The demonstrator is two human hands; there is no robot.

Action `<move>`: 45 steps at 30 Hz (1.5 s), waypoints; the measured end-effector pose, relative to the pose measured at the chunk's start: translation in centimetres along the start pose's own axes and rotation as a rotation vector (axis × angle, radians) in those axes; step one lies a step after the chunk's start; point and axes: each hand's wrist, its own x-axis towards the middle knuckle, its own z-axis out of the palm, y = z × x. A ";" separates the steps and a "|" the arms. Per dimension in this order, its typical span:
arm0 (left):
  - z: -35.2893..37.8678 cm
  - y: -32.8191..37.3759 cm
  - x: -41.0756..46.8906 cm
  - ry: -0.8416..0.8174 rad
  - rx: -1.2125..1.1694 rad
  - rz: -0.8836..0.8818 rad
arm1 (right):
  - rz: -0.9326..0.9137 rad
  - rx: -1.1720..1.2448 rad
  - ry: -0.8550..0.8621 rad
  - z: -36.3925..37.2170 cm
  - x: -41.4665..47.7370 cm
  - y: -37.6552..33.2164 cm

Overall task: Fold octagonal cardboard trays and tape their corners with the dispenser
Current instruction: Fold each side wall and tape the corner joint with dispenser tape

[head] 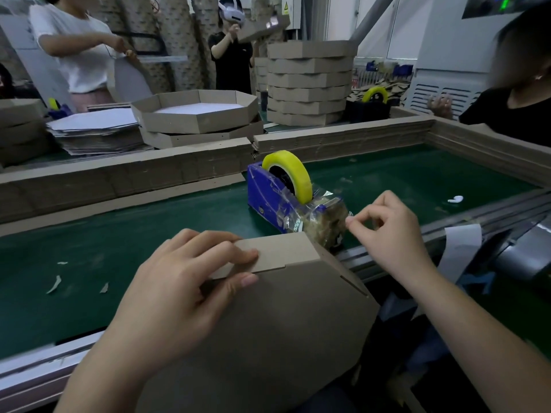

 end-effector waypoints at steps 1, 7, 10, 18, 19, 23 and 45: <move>0.0 0.0 0.0 0.004 -0.001 0.004 | -0.022 -0.061 0.012 -0.1 0.0 -0.3; 0.1 0.2 -0.1 0.011 -0.008 0.017 | 0.065 -0.222 -0.024 -0.3 -0.9 -0.8; 0.1 0.2 0.0 0.012 -0.018 0.020 | -0.049 -0.156 0.072 -0.8 -1.7 -2.5; -0.3 0.0 -0.2 -0.054 -0.051 0.039 | -0.158 0.617 -0.059 -2.7 -5.8 -11.0; -0.3 -0.1 -0.1 -0.062 -0.057 0.041 | -0.095 0.738 -0.129 -2.3 -6.9 -11.6; -0.4 -0.1 -0.2 -0.070 -0.043 0.053 | 0.208 0.991 -0.285 0.7 -9.8 -12.5; -0.5 0.0 -0.4 -0.069 -0.056 0.089 | 0.876 1.384 -0.285 2.0 -10.8 -14.3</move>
